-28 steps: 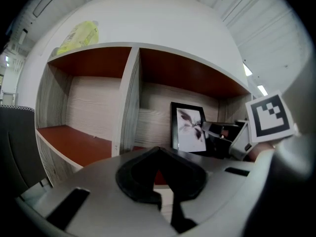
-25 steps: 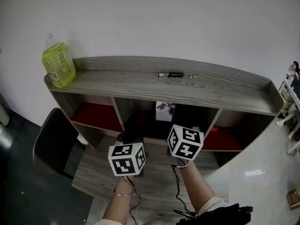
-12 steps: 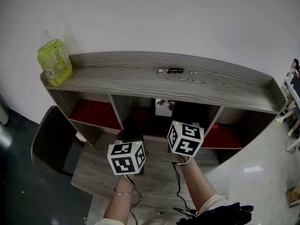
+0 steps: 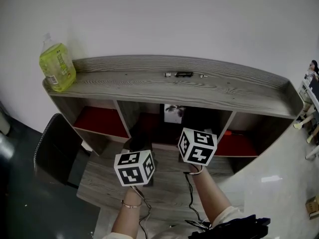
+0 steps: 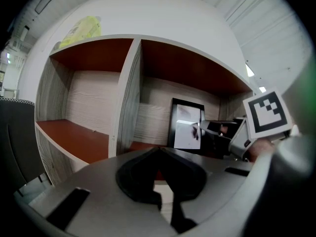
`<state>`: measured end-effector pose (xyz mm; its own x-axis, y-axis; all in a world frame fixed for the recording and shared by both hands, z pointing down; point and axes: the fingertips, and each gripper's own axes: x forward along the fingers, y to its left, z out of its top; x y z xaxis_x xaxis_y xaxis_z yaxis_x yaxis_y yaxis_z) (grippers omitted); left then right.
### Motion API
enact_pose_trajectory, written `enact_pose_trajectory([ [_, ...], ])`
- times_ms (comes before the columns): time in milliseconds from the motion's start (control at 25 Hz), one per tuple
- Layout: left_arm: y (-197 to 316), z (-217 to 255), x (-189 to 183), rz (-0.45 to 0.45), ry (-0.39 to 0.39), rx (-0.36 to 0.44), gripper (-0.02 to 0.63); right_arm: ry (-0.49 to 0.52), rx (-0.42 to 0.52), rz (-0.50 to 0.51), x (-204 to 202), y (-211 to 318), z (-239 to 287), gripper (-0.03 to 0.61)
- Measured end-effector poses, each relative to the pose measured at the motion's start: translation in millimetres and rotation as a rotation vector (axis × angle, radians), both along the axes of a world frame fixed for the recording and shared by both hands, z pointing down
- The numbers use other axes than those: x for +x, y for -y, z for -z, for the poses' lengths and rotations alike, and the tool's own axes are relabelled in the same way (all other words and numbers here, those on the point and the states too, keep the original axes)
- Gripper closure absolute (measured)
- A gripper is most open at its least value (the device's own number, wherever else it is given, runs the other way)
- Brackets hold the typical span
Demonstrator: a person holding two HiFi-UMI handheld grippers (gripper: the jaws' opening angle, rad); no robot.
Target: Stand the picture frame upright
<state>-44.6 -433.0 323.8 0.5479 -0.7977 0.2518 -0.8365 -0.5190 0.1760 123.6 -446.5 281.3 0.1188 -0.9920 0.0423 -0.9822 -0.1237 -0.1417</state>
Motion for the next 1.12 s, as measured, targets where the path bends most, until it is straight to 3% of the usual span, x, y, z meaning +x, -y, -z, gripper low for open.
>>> enact_pose_trajectory([
  [600, -10, 5, -5, 0.019, 0.005, 0.005, 0.604, -0.021, 0.001, 0.030, -5, -11, 7, 0.471],
  [1120, -52, 27, -17, 0.039, -0.010, 0.048, 0.604, -0.033, 0.016, 0.045, -18, -59, 20, 0.471],
])
